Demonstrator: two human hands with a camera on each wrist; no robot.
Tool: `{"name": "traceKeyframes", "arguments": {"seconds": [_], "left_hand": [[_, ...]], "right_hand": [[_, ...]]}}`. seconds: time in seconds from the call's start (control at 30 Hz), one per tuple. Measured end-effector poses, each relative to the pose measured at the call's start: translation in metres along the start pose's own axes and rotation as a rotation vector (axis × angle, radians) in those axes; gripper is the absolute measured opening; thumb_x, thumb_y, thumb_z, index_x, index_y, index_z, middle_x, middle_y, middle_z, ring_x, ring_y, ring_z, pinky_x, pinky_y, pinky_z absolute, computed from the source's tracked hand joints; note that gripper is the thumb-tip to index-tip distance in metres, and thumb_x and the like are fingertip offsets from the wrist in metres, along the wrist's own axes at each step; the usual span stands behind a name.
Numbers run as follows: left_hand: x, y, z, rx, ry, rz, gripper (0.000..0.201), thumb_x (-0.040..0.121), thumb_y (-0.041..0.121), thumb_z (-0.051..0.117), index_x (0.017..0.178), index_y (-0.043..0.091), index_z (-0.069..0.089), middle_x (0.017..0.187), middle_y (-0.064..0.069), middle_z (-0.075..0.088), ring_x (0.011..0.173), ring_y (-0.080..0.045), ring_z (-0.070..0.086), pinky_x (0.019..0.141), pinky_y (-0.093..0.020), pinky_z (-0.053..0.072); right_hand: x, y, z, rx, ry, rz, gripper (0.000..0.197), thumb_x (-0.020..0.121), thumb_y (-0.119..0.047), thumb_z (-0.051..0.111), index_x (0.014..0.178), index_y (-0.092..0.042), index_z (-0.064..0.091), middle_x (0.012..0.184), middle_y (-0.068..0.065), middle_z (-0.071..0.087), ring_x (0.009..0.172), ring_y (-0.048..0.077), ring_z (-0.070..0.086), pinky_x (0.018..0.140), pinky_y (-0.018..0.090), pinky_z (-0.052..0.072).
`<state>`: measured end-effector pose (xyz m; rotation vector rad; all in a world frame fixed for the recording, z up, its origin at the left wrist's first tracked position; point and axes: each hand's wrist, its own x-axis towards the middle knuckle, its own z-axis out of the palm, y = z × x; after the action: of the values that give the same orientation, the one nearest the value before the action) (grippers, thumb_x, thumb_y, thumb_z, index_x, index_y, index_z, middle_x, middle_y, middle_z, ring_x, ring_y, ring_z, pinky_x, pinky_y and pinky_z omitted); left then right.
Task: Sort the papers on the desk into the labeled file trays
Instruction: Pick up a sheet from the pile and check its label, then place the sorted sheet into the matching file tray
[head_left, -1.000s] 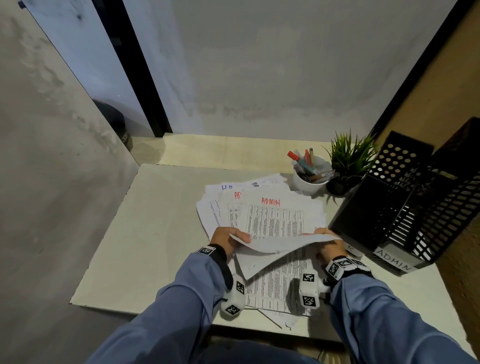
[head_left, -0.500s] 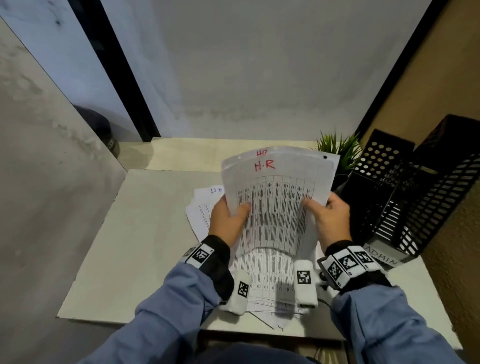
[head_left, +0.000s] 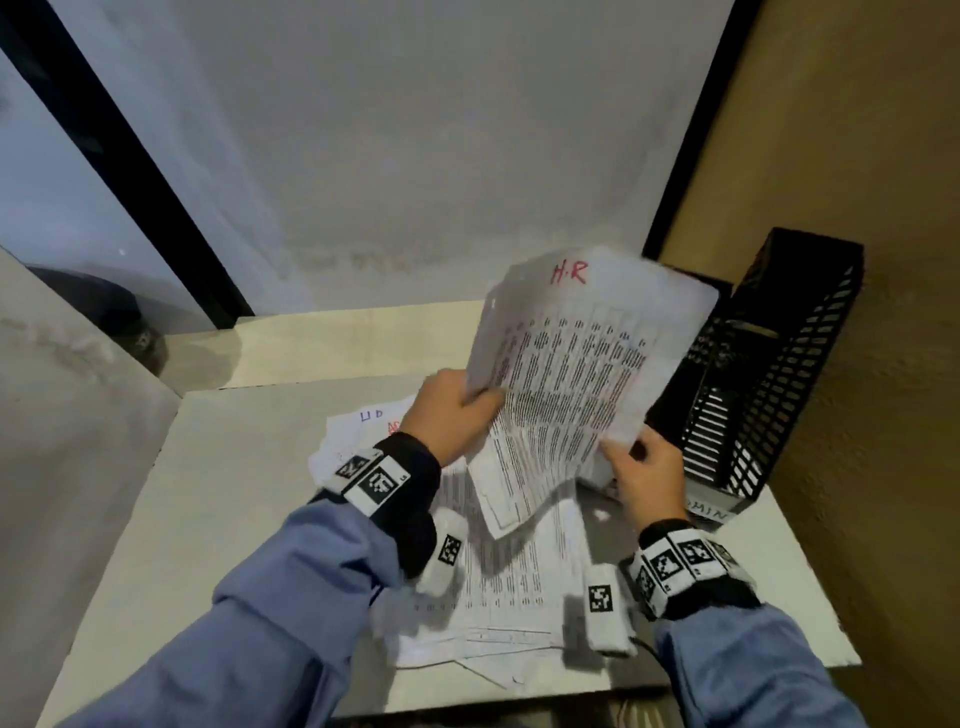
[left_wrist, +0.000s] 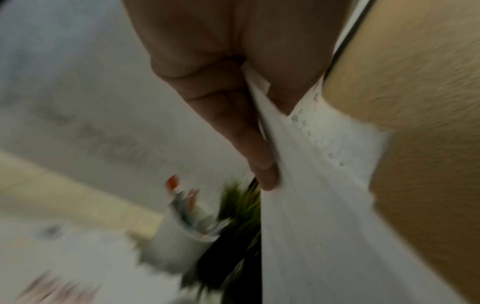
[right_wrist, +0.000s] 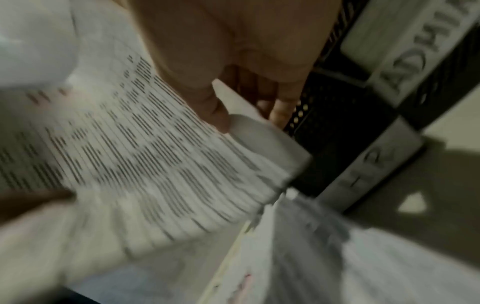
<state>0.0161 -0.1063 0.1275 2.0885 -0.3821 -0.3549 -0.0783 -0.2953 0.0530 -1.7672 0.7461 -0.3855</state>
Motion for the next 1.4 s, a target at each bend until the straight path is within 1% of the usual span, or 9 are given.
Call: {"name": "traceKeyframes", "arguments": {"seconds": [0.1,0.2,0.33,0.47,0.77,0.97,1.1,1.27,1.4], "left_hand": [[0.020,0.056,0.004,0.085,0.050,0.140,0.034,0.084,0.014,0.055,0.053,0.002,0.046,0.051,-0.006,0.044,0.049,-0.020,0.041,0.050,-0.028,0.030],[0.037,0.094,0.028,0.174,0.098,0.237,0.047,0.085,0.001,0.053,0.048,0.020,0.031,0.049,0.000,0.035,0.049,-0.019,0.033,0.052,-0.032,0.017],[0.054,0.106,0.077,0.300,0.035,0.279,0.020,0.088,0.004,0.048,0.074,0.005,0.062,0.064,-0.006,0.052,0.064,-0.023,0.045,0.059,-0.027,0.027],[0.077,0.108,0.106,0.526,-0.152,0.187,0.017,0.088,0.013,0.050,0.083,0.003,0.062,0.079,-0.013,0.060,0.081,-0.030,0.062,0.073,-0.035,0.052],[0.123,0.124,0.133,0.681,-0.335,0.053,0.020,0.080,0.013,0.067,0.096,0.003,0.061,0.095,-0.014,0.066,0.076,-0.027,0.061,0.063,-0.028,0.049],[0.134,0.112,0.148,0.634,-0.199,0.061,0.031,0.090,0.004,0.053,0.121,0.000,0.047,0.121,-0.019,0.059,0.110,-0.035,0.058,0.087,-0.037,0.048],[0.134,0.099,0.141,0.607,-0.182,0.032,0.026,0.088,0.007,0.058,0.113,0.002,0.054,0.115,-0.016,0.062,0.105,-0.032,0.061,0.086,-0.037,0.049],[0.118,0.082,0.087,0.302,-0.023,0.111,0.014,0.081,0.019,0.063,0.084,0.016,0.050,0.077,0.000,0.057,0.073,-0.020,0.053,0.060,-0.026,0.039],[0.093,0.017,0.024,0.268,0.128,-0.044,0.011,0.080,0.016,0.060,0.072,0.018,0.052,0.077,-0.004,0.065,0.074,-0.023,0.062,0.070,-0.030,0.049]], "right_hand": [[0.006,0.022,-0.017,-0.450,-0.025,-0.019,0.030,0.088,-0.007,0.057,0.117,-0.001,0.062,0.118,0.016,0.059,0.106,0.027,0.056,0.090,0.027,0.042],[0.002,0.034,-0.021,-0.608,-0.119,-0.014,0.037,0.091,-0.004,0.050,0.127,-0.003,0.056,0.128,0.014,0.054,0.117,0.028,0.052,0.102,0.027,0.037],[-0.001,0.044,-0.020,-0.620,-0.164,0.001,0.031,0.091,0.000,0.047,0.118,0.000,0.062,0.123,0.016,0.056,0.111,0.028,0.056,0.096,0.024,0.040],[-0.002,0.054,-0.020,-0.547,-0.175,0.001,0.030,0.091,0.002,0.046,0.117,0.001,0.061,0.122,0.011,0.054,0.110,0.023,0.056,0.092,0.012,0.033],[0.002,0.060,-0.018,-0.529,-0.182,0.016,0.036,0.091,0.001,0.043,0.124,0.000,0.058,0.124,0.008,0.052,0.112,0.020,0.055,0.092,0.009,0.031],[0.004,0.063,-0.016,-0.545,-0.162,0.020,0.034,0.090,0.002,0.045,0.120,0.000,0.061,0.122,0.008,0.054,0.109,0.020,0.056,0.088,0.008,0.032],[0.003,0.063,-0.017,-0.556,-0.159,-0.015,0.032,0.092,0.001,0.044,0.117,0.001,0.062,0.119,0.009,0.054,0.104,0.021,0.057,0.083,0.007,0.029],[0.000,0.052,-0.017,-0.548,-0.118,-0.087,0.027,0.094,-0.001,0.044,0.110,0.004,0.065,0.113,0.009,0.055,0.085,0.010,0.046,0.080,0.003,0.026],[-0.018,0.039,-0.016,-0.527,-0.095,-0.169,0.022,0.094,-0.009,0.049,0.104,-0.005,0.067,0.097,-0.003,0.055,0.077,0.005,0.048,0.077,0.009,0.036]]}}
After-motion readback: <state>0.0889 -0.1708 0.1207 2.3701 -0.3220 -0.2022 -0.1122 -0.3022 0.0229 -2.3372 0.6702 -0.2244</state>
